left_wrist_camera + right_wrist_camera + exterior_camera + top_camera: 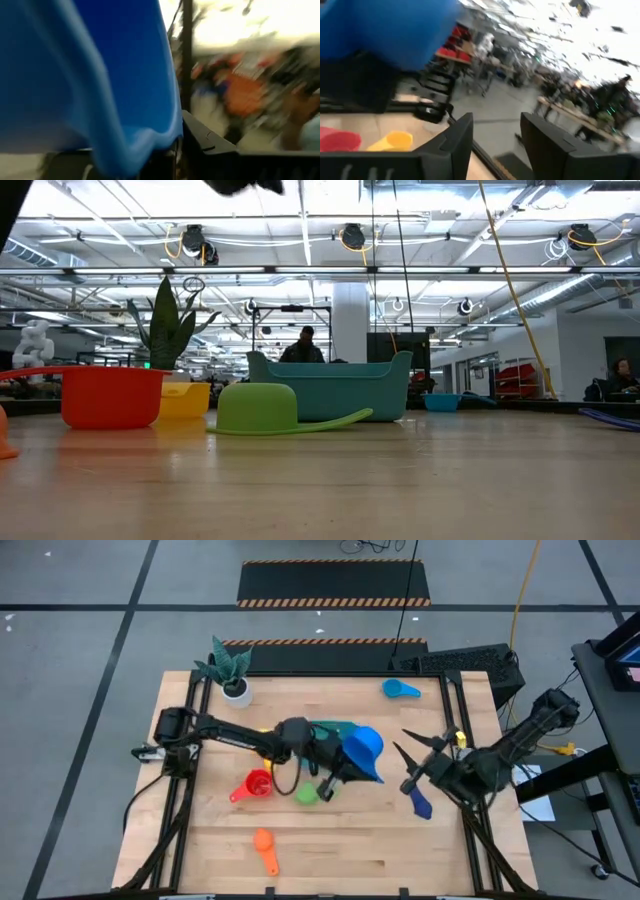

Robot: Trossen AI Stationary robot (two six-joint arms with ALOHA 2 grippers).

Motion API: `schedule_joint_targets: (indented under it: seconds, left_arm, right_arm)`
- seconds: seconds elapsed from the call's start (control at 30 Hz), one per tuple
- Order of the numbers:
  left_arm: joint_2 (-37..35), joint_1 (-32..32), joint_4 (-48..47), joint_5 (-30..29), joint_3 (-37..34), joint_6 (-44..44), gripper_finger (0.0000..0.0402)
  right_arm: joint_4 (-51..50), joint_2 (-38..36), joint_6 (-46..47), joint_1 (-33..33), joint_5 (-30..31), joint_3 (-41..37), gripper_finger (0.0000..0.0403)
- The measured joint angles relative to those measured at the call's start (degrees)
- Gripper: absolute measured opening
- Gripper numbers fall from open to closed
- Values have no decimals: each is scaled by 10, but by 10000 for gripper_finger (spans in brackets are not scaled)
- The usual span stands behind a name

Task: Nest measuring cups in basket
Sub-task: Stack the blue measuring cup onto the red measuring cup

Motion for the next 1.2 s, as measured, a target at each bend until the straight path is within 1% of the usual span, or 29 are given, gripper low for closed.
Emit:
schedule_joint_targets:
  seconds: [0.07,0.13,0.23,0.3,0.33,0.4,0.5,0.6,0.7,0.77,0.8,0.83,0.87,0.93,0.97,1.0,1.03,1.07,1.2]
  left_arm:
    - [-22,-28,-100,-88,4,70,4]
    - [-48,-55,-194,-186,4,128,4]
    - [-77,-90,-292,-317,5,176,5]
    - [-88,-106,-346,-380,4,181,7]
    - [-89,-111,-366,-404,5,181,8]
    - [-100,-121,-437,-441,4,178,8]
    - [-102,-123,-504,-452,5,154,4]
    - [-101,-121,-585,-459,4,117,5]
    - [-101,-116,-645,-462,4,75,11]
    - [-101,-113,-684,-463,4,46,10]
    - [-101,-112,-702,-463,4,35,7]
    - [-101,-110,-716,-462,4,25,5]
    - [-101,-110,-729,-463,4,15,5]
    - [-101,-107,-755,-462,4,-3,7]
    - [-101,-106,-768,-462,4,-11,10]
    - [-101,-105,-781,-462,4,-21,12]
    - [-101,-105,-794,-462,4,-30,13]
    - [-101,-105,-807,-462,4,-40,13]
    - [-101,-105,-854,-457,4,-76,5]
  right_arm:
    - [0,6,-11,27,35,12,167]
    - [0,14,-13,49,54,21,170]
    - [0,28,-18,67,85,32,173]
    - [6,39,-20,69,87,35,175]
    - [13,45,-20,68,88,35,177]
    - [43,60,-28,66,85,34,182]
    - [95,82,-59,52,78,34,193]
    - [121,100,-58,43,34,34,208]
    - [101,119,-19,28,-26,43,224]
    - [52,131,24,14,-60,56,231]
    - [21,137,57,4,-90,64,234]
    - [-10,141,97,-6,-132,70,235]
    - [-44,145,145,-19,-186,75,236]
    - [-102,157,249,-56,-326,85,235]
    - [-119,166,288,-76,-384,90,234]
    - [-130,177,314,-93,-417,93,234]
    - [-139,187,326,-106,-429,97,233]
    - [-146,196,327,-116,-426,99,232]
    - [-167,222,302,-138,-361,100,232]
